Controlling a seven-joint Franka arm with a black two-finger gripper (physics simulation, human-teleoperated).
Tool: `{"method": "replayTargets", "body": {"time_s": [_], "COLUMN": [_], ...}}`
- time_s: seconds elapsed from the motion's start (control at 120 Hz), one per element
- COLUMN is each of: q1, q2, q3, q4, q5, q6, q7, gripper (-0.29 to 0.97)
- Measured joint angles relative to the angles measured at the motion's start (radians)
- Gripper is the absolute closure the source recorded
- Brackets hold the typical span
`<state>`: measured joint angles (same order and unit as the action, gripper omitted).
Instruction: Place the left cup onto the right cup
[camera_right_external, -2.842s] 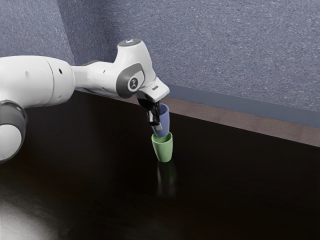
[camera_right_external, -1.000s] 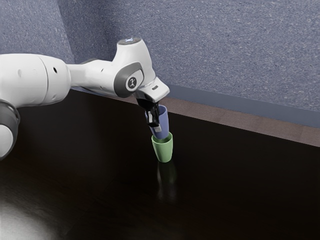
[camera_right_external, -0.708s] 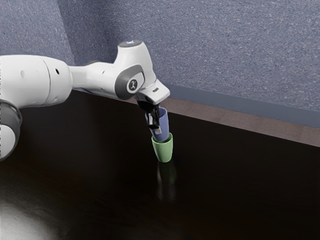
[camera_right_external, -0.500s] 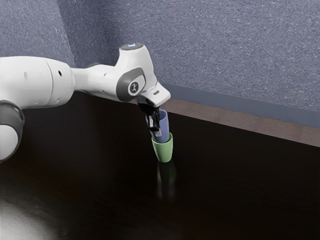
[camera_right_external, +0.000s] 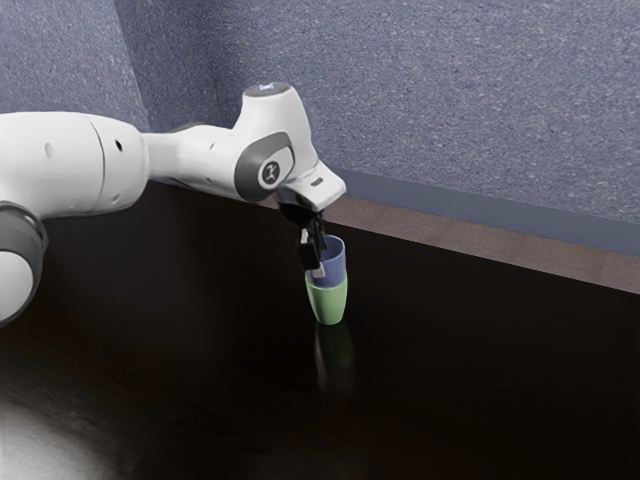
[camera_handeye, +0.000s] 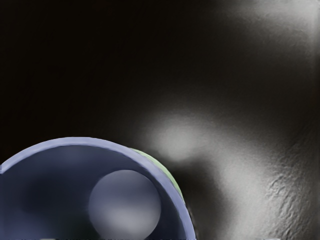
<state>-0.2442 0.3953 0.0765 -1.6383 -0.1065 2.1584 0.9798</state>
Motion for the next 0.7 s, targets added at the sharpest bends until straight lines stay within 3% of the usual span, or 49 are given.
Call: {"method": "replayTargets", "body": {"time_s": [0.342,0.7], "q1": [-0.011,-0.017], "q2": [-0.124,-0.235], "q3": [0.000,0.008], "q4": [0.030,0.120], "q5": [0.002,0.004], "q6": [-0.111,-0.466], "q7": [-0.069,-0.404], "gripper": [0.04,0.02]}}
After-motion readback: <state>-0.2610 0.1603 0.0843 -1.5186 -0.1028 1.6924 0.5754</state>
